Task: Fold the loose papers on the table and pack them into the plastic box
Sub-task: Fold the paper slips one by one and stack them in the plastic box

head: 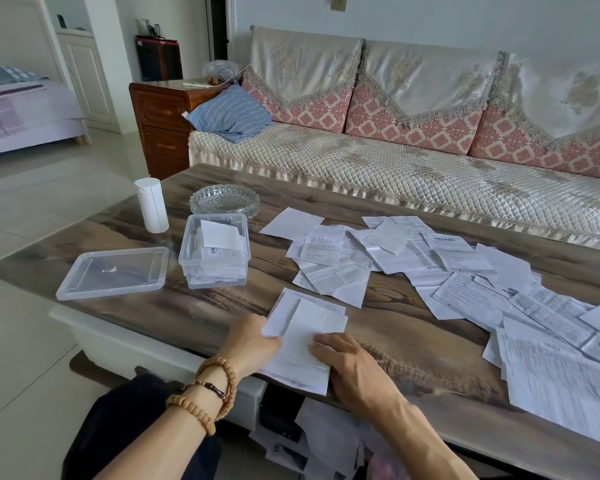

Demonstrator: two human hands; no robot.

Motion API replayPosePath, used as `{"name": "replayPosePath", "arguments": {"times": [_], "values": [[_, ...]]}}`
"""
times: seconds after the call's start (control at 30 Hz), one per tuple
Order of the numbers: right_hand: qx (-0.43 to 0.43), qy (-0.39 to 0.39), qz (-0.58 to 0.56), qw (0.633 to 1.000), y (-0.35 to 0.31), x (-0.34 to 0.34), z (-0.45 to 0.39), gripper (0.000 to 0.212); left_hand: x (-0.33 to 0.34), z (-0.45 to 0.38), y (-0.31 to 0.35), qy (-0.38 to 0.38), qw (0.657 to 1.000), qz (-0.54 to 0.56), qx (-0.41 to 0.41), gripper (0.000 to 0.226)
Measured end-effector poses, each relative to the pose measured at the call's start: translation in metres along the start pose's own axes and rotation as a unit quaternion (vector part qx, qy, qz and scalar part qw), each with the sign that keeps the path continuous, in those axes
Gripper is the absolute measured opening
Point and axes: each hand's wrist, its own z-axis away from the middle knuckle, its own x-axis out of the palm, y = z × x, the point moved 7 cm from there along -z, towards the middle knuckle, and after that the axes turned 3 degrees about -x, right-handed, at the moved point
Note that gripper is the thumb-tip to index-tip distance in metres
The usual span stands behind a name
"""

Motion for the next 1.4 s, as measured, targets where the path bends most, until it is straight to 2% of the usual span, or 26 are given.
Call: {"name": "replayPosePath", "arguments": {"times": [0.1, 0.13, 0.23, 0.3, 0.37, 0.4, 0.47, 0.53, 0.6, 0.67, 0.73, 0.77, 0.8, 0.83, 0.87, 0.93, 1.0, 1.07, 1.23, 1.4], "values": [[-0.006, -0.010, -0.006, 1.000, 0.001, -0.001, -0.001, 0.045, 0.003, 0.003, -0.002, -0.022, 0.999, 0.018, 0.016, 0.009], [-0.008, -0.013, -0.008, 1.000, 0.001, -0.002, -0.001, 0.045, 0.004, 0.003, -0.005, -0.037, 0.999, 0.023, 0.018, 0.009], [-0.011, -0.015, -0.012, 1.000, 0.002, -0.004, 0.000, 0.044, 0.000, 0.003, -0.013, -0.057, 0.998, 0.032, 0.016, 0.022], [-0.012, -0.015, -0.011, 1.000, 0.003, -0.005, 0.001, 0.048, -0.014, 0.002, -0.013, -0.010, 0.998, -0.040, 0.041, 0.019], [-0.013, -0.007, -0.009, 1.000, 0.007, -0.007, 0.001, 0.054, -0.029, 0.003, -0.010, 0.037, 0.987, -0.130, 0.089, 0.031], [-0.011, -0.002, -0.009, 1.000, 0.008, -0.008, 0.001, 0.056, -0.032, 0.002, -0.009, 0.029, 0.979, -0.165, 0.112, 0.041], [-0.007, 0.003, -0.017, 1.000, 0.010, -0.010, 0.000, 0.061, -0.027, 0.006, -0.010, -0.049, 0.966, -0.205, 0.153, 0.061], [0.004, -0.001, -0.036, 0.999, 0.010, -0.011, 0.001, 0.063, -0.015, 0.015, -0.008, -0.117, 0.951, -0.217, 0.188, 0.070], [0.015, -0.011, -0.058, 0.998, 0.012, -0.011, 0.003, 0.053, -0.004, 0.019, -0.007, -0.142, 0.935, -0.244, 0.216, 0.079], [0.009, -0.027, -0.070, 0.997, 0.014, -0.009, 0.007, 0.041, 0.008, 0.018, -0.006, -0.132, 0.912, -0.288, 0.260, 0.073], [-0.009, -0.029, -0.074, 0.997, 0.012, -0.009, 0.009, 0.043, 0.019, 0.021, -0.003, -0.126, 0.886, -0.322, 0.307, 0.046], [-0.015, -0.021, -0.075, 0.997, 0.011, -0.011, 0.009, 0.041, 0.019, 0.023, -0.001, -0.125, 0.880, -0.333, 0.314, 0.054], [-0.008, -0.016, -0.079, 0.997, 0.010, -0.014, 0.009, 0.039, 0.019, 0.023, 0.001, -0.121, 0.879, -0.337, 0.315, 0.076], [0.013, -0.016, -0.089, 0.996, 0.009, -0.017, 0.008, 0.036, 0.019, 0.023, 0.001, -0.122, 0.878, -0.344, 0.310, 0.084], [0.047, -0.018, -0.109, 0.993, 0.011, -0.018, 0.007, 0.034, 0.018, 0.023, 0.004, -0.111, 0.881, -0.337, 0.314, 0.081], [0.139, 0.001, -0.161, 0.977, 0.022, -0.020, 0.006, 0.041, 0.012, 0.020, 0.013, -0.085, 0.910, -0.278, 0.297, 0.066], [0.234, 0.043, -0.175, 0.955, 0.034, -0.021, 0.004, 0.054, 0.008, 0.011, 0.017, -0.085, 0.951, -0.191, 0.227, 0.043], [0.303, 0.055, -0.149, 0.940, 0.041, -0.020, -0.004, 0.050, 0.011, 0.001, 0.018, -0.089, 0.972, -0.148, 0.161, 0.031], [0.370, 0.023, -0.062, 0.927, 0.047, -0.014, -0.031, 0.029, 0.010, -0.017, 0.020, -0.028, 0.978, -0.196, 0.070, 0.040], [0.391, -0.023, -0.046, 0.919, 0.057, -0.009, -0.039, 0.020, 0.003, -0.025, 0.020, 0.082, 0.962, -0.250, 0.067, 0.033]]}}
